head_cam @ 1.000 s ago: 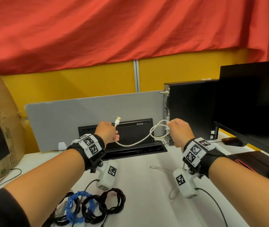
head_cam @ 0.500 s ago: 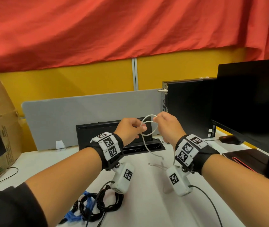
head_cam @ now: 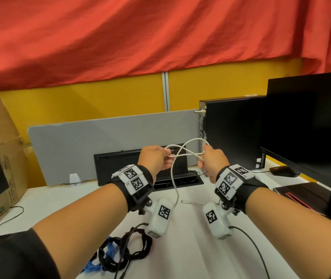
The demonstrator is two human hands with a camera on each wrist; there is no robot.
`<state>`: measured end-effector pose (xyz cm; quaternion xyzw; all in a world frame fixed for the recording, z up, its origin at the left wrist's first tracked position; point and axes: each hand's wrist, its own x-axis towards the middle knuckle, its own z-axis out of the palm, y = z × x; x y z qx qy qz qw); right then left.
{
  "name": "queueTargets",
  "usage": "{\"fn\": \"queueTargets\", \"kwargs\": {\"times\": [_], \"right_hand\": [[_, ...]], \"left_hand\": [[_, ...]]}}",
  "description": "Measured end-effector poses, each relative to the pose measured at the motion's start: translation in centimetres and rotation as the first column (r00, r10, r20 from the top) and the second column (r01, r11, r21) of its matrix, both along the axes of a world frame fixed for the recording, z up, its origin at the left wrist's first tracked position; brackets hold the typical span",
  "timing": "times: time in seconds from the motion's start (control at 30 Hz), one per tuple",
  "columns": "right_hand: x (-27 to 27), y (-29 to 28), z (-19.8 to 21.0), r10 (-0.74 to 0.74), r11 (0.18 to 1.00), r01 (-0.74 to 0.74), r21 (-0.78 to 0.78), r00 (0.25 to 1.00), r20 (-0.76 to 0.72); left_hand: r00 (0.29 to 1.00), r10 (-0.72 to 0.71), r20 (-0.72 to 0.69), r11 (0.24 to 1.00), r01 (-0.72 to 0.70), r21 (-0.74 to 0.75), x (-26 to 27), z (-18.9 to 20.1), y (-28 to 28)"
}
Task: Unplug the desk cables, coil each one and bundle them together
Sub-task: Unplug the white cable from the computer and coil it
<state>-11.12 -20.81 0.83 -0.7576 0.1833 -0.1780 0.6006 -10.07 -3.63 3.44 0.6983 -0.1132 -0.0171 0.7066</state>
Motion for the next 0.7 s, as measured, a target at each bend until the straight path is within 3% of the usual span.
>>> {"fn": "queueTargets", "kwargs": {"times": [0.1,0.23,0.4,0.57,0.7], "right_hand": [[-0.1,-2.2,-0.2,-0.093,0.996,0.092,-0.014,0.993,-0.079],[-0.9,-5.1,-1.4,-0.082,0.996,0.09,0.02,0.965,-0.249],[-2.3,-5.9,-3.5,0.107,0.984,-0.019,0.179,0.862,-0.496],[-2.6,-7.2,-5.1,0.195,0.948,-0.035,0.316,0.849,-0.491],[-2.3,-8.7,-6.7,0.103,0.936,0.083,0.343,0.866,-0.489]], "left_hand": [[0.998,-0.046,-0.047,0.994,0.041,-0.103,0.0,0.2,0.4],[0.992,0.007,-0.124,0.96,-0.042,-0.276,0.9,0.7,2.2],[0.989,0.057,-0.136,0.942,-0.099,-0.321,2.0,0.8,3.6],[0.993,0.069,-0.097,0.936,-0.098,-0.338,2.6,0.6,4.2],[0.991,0.117,-0.07,0.911,-0.135,-0.39,3.7,1.0,4.8]]}}
